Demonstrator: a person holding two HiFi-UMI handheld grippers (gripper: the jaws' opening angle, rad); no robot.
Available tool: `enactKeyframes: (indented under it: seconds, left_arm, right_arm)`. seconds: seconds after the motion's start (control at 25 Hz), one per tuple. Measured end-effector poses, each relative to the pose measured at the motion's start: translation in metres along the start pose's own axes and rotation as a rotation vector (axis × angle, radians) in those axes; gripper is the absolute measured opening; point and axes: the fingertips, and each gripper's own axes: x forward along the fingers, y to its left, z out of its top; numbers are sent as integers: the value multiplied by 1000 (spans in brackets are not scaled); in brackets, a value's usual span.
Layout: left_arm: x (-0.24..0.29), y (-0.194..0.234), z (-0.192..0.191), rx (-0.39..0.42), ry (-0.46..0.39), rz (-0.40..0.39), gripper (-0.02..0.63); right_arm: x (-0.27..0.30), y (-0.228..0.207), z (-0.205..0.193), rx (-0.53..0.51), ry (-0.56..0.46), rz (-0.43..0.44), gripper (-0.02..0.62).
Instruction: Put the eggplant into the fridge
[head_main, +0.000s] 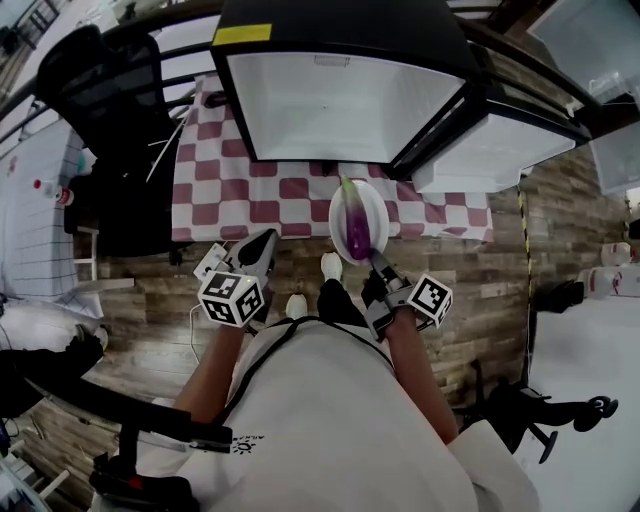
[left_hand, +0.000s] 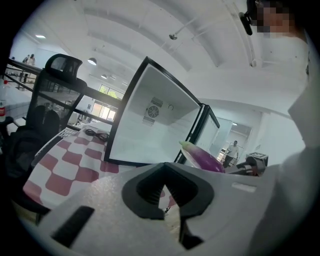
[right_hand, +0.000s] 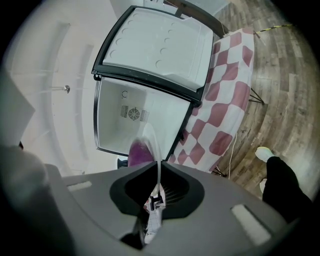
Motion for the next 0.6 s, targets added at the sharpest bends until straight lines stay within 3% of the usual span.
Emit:
enactKeyframes:
  seconds: [0.6]
  left_arm:
    - [81, 14, 45, 8, -37, 63, 3]
  right_arm:
    - [78, 1, 73, -38, 113, 5, 25]
